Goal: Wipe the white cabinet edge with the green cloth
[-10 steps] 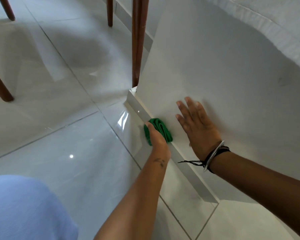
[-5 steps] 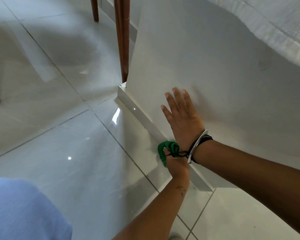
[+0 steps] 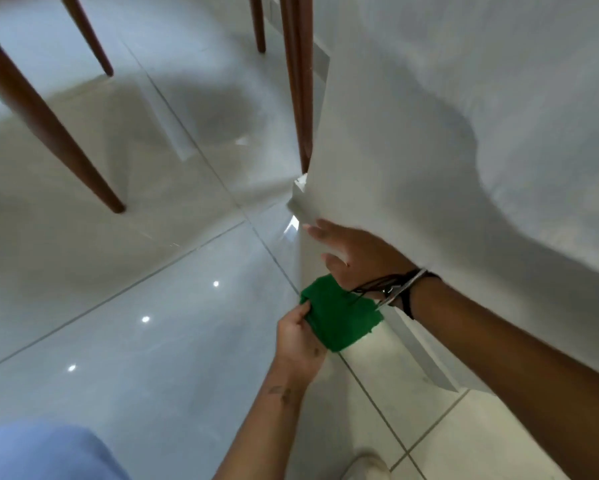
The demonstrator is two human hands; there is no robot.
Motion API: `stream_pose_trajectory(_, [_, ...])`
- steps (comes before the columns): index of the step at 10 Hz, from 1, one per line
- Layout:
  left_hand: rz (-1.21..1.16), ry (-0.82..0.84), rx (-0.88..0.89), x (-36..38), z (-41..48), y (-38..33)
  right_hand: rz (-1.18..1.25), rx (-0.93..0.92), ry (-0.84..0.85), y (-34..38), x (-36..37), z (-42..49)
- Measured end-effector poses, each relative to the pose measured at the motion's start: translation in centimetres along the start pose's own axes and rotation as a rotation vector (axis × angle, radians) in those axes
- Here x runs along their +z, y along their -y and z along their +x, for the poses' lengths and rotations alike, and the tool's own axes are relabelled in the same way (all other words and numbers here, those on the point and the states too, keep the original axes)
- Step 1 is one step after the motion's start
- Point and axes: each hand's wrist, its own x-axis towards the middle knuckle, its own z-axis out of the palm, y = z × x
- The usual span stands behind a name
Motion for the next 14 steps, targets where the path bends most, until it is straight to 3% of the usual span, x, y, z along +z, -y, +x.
stream_pose_trajectory(1, [-0.066, 0.040, 0.069, 1.6, -7.2, -5.1, 0.400, 0.370, 0.169, 3.5, -3.0, -1.2])
stream_pose_trajectory(2, [-0.044, 0.063, 0.108, 3.5, -12.3, -8.6, 0.702, 0.565, 0.240, 6.3, -5.5, -2.3])
stream_pose_trajectory(3, [0.101, 0.137, 0.113, 7.2, -20.7, -14.9, 1.151, 0.660, 0.216, 12.0, -9.6, -3.3])
stream_pose_trajectory(4, [0.328, 0.146, 0.130, 9.5, -25.9, -18.4, 1.178, 0.674, 0.130, 16.6, -12.8, -3.6])
stream_pose_trajectory(5, [0.718, -0.045, 0.208, 12.5, -33.1, -22.8, 1.186, 0.693, 0.058, 24.5, -19.0, -3.5])
stream_pose_trajectory(7, [0.904, -0.322, 0.411, 18.2, -41.8, -31.6, 1.127, 0.710, 0.005, 34.3, -27.4, -0.4])
stream_pose_trajectory(8, [0.946, -0.356, 0.490, 21.0, -42.0, -35.2, 1.094, 0.728, -0.106, 35.9, -29.3, 2.5])
stream_pose_trajectory(9, [1.028, -0.344, 0.564, 25.1, -38.8, -39.6, 0.960, 0.738, -0.261, 35.6, -30.4, 8.6])
stream_pose_trajectory(12, [1.274, -0.516, 0.571, 25.2, -24.1, -47.7, 0.456, 0.668, -0.254, 31.7, -26.7, 22.6])
stream_pose_trajectory(14, [1.563, -0.618, 0.592, 26.5, -22.2, -49.7, -0.034, 0.638, -0.273, 31.0, -26.1, 25.9])
